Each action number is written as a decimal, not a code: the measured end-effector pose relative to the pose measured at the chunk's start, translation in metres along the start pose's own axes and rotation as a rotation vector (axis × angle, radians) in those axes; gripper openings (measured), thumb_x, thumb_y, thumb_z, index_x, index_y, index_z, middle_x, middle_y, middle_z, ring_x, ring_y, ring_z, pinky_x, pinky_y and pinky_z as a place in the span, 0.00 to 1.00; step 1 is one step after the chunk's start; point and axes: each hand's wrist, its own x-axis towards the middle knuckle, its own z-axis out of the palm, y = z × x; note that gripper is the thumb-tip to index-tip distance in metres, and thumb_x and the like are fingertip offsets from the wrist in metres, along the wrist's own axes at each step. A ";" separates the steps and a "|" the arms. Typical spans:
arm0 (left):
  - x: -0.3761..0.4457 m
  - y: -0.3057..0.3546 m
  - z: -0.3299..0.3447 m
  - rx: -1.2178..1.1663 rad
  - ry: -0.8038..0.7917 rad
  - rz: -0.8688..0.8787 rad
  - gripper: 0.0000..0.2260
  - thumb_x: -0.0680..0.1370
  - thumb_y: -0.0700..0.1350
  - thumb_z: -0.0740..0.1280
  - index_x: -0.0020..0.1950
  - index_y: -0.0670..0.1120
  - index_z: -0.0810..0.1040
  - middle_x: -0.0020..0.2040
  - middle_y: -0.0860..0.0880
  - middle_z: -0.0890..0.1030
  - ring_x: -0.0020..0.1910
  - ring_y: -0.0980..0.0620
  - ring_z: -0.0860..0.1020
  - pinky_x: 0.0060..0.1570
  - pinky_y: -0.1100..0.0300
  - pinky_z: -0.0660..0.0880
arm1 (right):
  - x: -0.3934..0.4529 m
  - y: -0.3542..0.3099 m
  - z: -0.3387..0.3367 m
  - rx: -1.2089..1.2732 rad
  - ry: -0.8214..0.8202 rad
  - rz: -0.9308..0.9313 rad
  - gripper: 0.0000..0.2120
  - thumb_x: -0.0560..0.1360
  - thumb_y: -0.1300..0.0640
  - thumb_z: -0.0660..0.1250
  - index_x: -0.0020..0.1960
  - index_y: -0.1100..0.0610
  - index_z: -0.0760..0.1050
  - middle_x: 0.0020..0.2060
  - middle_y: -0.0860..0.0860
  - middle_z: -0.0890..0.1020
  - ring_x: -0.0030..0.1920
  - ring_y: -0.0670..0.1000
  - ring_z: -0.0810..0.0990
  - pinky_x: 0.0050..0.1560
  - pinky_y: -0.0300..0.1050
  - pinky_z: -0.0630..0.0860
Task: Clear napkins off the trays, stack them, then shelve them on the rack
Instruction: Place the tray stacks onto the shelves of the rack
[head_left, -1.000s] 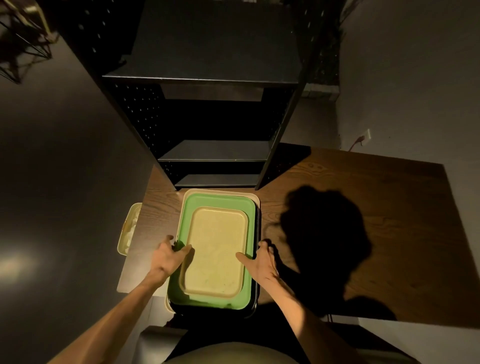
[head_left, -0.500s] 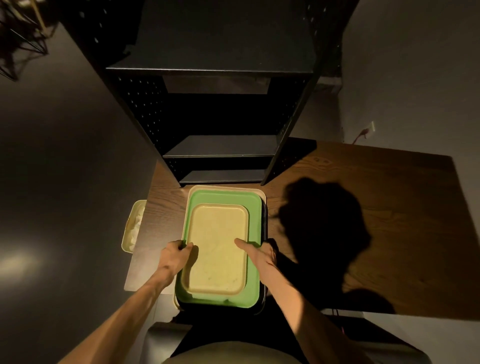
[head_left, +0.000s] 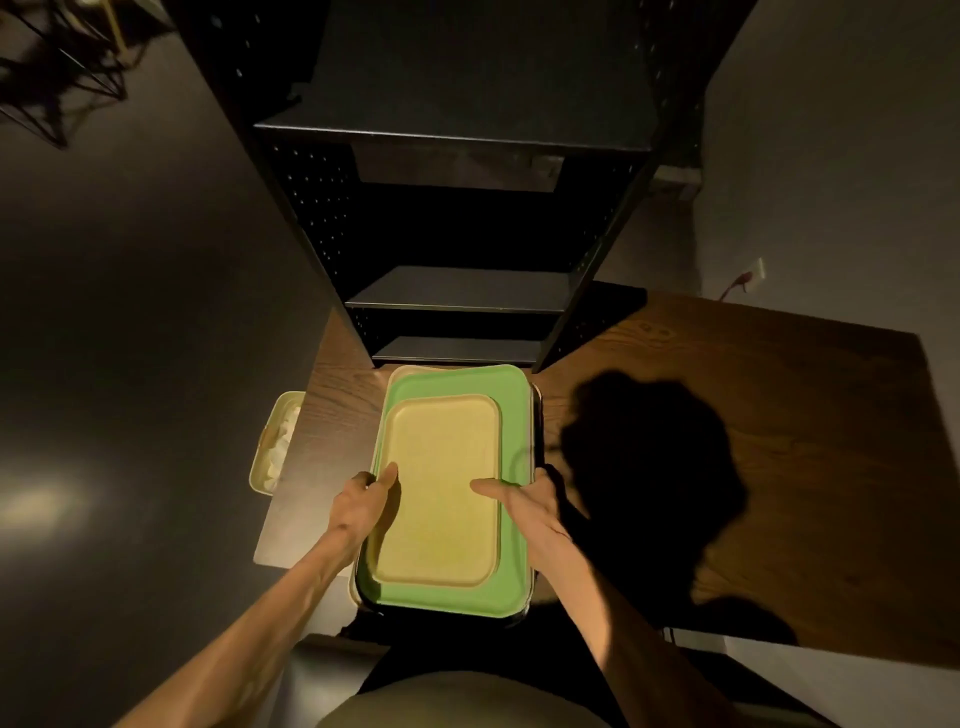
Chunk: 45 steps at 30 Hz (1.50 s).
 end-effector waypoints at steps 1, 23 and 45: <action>-0.003 0.000 -0.001 -0.017 0.002 0.014 0.29 0.73 0.68 0.62 0.60 0.45 0.75 0.57 0.44 0.80 0.54 0.42 0.78 0.59 0.47 0.75 | -0.001 0.002 -0.006 0.027 -0.017 0.005 0.63 0.52 0.47 0.84 0.78 0.56 0.55 0.74 0.54 0.68 0.73 0.58 0.67 0.72 0.58 0.67; -0.182 0.065 -0.014 -0.362 -0.232 0.320 0.29 0.67 0.64 0.72 0.58 0.44 0.82 0.52 0.42 0.85 0.52 0.39 0.84 0.61 0.42 0.76 | -0.097 -0.052 -0.123 0.103 -0.403 -0.250 0.49 0.53 0.45 0.85 0.68 0.54 0.66 0.57 0.54 0.82 0.54 0.55 0.83 0.57 0.55 0.81; -0.296 0.178 -0.126 -0.442 -0.144 0.689 0.47 0.49 0.64 0.80 0.61 0.39 0.79 0.55 0.37 0.83 0.47 0.41 0.82 0.52 0.46 0.79 | -0.208 -0.205 -0.133 0.149 -0.499 -0.580 0.48 0.54 0.43 0.85 0.68 0.57 0.73 0.54 0.55 0.86 0.53 0.57 0.85 0.60 0.57 0.79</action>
